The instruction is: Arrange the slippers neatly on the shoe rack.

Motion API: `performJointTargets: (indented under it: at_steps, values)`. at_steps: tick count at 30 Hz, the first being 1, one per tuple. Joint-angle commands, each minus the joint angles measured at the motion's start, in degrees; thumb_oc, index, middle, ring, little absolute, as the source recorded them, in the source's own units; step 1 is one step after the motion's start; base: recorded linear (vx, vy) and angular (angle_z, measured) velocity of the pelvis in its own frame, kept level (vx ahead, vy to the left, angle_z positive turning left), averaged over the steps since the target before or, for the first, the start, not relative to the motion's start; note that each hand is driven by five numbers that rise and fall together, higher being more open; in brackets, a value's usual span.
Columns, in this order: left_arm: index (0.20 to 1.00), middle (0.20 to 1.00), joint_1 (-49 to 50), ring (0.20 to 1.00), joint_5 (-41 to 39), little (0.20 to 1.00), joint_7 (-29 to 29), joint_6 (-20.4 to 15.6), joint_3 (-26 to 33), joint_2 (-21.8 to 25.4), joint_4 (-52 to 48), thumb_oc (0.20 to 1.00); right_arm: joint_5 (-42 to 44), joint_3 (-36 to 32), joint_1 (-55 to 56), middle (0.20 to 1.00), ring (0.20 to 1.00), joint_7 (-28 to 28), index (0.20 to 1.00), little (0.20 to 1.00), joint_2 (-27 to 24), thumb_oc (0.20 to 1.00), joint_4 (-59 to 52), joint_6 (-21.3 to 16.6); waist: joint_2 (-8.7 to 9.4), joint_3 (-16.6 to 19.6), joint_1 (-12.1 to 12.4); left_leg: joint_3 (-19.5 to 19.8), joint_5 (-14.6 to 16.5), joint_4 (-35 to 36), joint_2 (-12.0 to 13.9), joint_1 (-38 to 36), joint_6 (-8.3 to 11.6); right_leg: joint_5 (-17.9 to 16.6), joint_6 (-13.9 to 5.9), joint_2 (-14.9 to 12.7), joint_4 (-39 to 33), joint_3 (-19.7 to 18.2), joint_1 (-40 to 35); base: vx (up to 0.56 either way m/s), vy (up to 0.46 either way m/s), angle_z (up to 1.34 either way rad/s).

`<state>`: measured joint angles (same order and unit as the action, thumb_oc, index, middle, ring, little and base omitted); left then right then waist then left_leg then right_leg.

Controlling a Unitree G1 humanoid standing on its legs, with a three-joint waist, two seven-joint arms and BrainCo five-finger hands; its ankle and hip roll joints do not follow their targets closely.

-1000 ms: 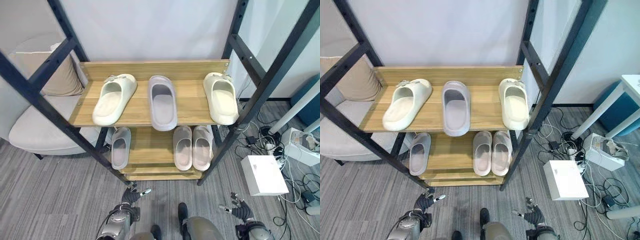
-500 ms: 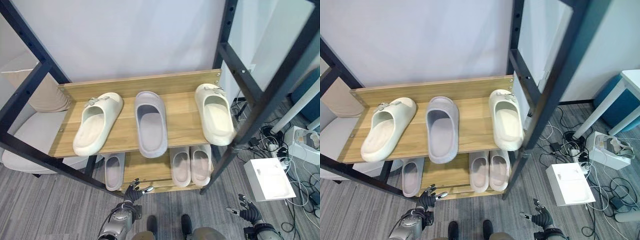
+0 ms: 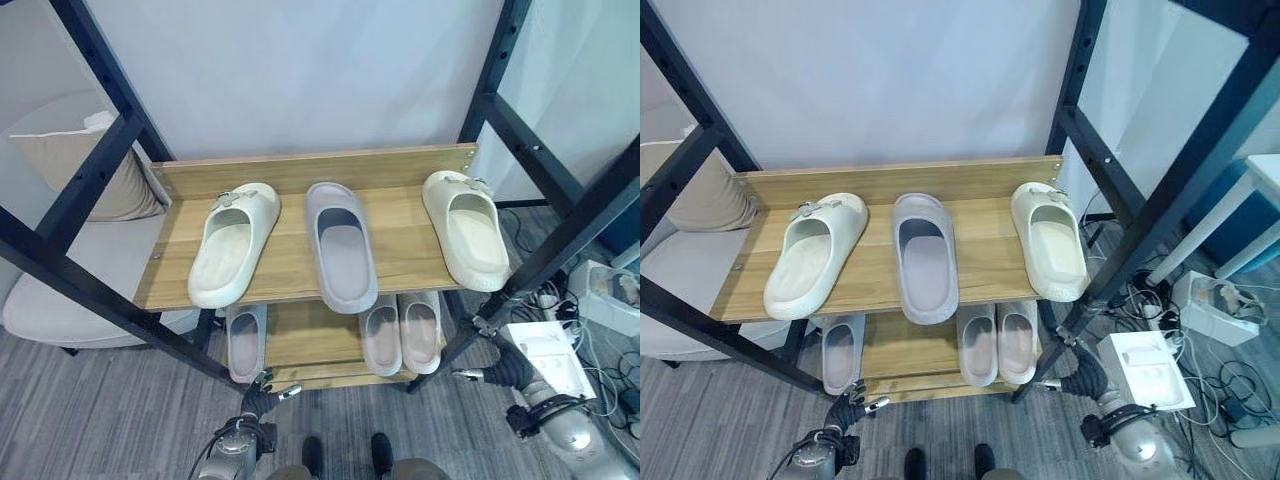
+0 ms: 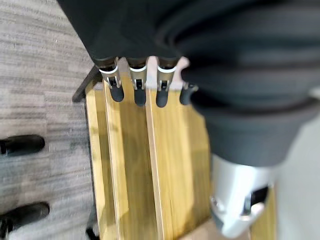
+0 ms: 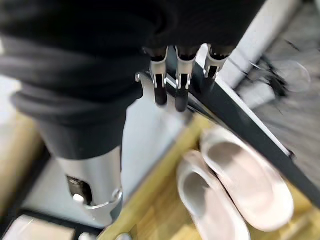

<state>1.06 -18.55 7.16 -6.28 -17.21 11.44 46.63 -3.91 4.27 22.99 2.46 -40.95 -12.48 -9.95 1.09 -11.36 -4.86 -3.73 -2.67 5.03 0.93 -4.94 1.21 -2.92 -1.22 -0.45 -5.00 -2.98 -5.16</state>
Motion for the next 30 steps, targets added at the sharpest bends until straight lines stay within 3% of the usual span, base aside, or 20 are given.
performJointTargets:
  at_steps: [1, 5, 9, 15, 19, 22, 30]
  values:
    - [1.0, 1.0, -4.6, 1.0, 3.0, 1.0, -0.3, -1.4, 1.8, 0.1, 4.0, 1.0, 1.6, -1.4, 0.2, 1.0, 1.0, 3.5, 1.0, 1.0, -2.6, 1.0, -4.9, -4.1, 2.76, 2.1, -0.3, 0.7, 2.4, 0.0, 0.9, -0.8, 1.52, 7.3, -4.64, -3.4, 3.0, 0.3, -2.4, -0.02, 0.024, -0.05]
    - [1.0, 1.0, -5.3, 1.0, 3.7, 1.0, -0.4, -1.7, 1.6, -0.5, 5.6, 1.0, 6.7, -3.1, 4.0, 1.0, 1.0, 8.0, 1.0, 1.0, -6.3, 1.0, -13.5, -4.8, 3.19, 2.8, -0.7, 0.3, 2.5, 0.0, 1.1, -0.7, 1.58, 7.1, -4.93, -3.2, 3.0, 0.2, -2.1, -0.01, 0.022, -0.03]
    - [1.0, 1.0, -5.8, 1.0, 3.3, 1.0, 0.8, -1.9, 0.9, -0.9, 7.0, 1.0, 15.1, 3.6, 1.7, 1.0, 1.0, 10.3, 1.0, 1.0, -7.2, 1.0, -18.5, -4.1, 3.62, 3.5, -0.4, 0.2, 2.7, 0.0, 1.2, -0.7, 1.56, 6.9, -5.06, -3.1, 3.1, 0.4, -1.9, -0.01, 0.036, -0.02]
    - [1.0, 1.0, -6.0, 1.0, 2.9, 1.0, 2.9, -1.9, 0.4, -1.3, 7.1, 1.0, 16.9, 9.2, -5.3, 1.0, 1.0, 7.0, 1.0, 1.0, -5.0, 1.0, -22.6, -4.8, 3.51, 3.9, 0.4, 0.9, 2.7, 0.0, 1.0, -0.6, 1.43, 6.9, -5.03, -3.3, 3.2, 0.8, -2.0, 0.0, 0.009, 0.01]
    - [1.0, 1.0, -5.4, 1.0, 3.3, 1.0, 2.9, -1.6, 0.5, -1.6, 9.0, 1.0, 18.4, 6.4, -9.9, 1.0, 1.0, 3.6, 1.0, 1.0, -7.8, 1.0, -28.5, -6.5, 3.56, 4.4, 0.9, 1.2, 2.7, 0.0, 0.9, -0.4, 1.3, 6.7, -5.09, -3.4, 3.1, 1.1, -1.9, 0.0, 0.009, 0.03]
    - [1.0, 1.0, -4.3, 1.0, 3.2, 1.0, 2.8, -1.6, 0.8, -1.6, 10.0, 1.0, 20.4, 0.1, -15.6, 1.0, 1.0, -0.4, 1.0, 1.0, -10.8, 1.0, -32.7, -8.9, 3.53, 5.1, 0.9, 1.0, 2.8, 0.0, 0.9, -0.4, 1.12, 6.4, -5.33, -3.6, 3.0, 1.1, -1.7, 0.0, 0.011, -0.01]
    - [1.0, 1.0, -2.8, 1.0, 0.6, 1.0, 3.2, -2.0, 0.5, -1.8, 8.4, 1.0, 15.0, -1.2, -27.0, 1.0, 1.0, -6.0, 1.0, 1.0, -8.1, 1.0, -28.9, -8.4, 3.47, 5.9, 1.9, 1.2, 3.3, 0.0, 0.5, -0.7, 0.74, 6.4, -5.47, -3.9, 2.7, 1.4, -2.1, 0.0, 0.005, 0.0]
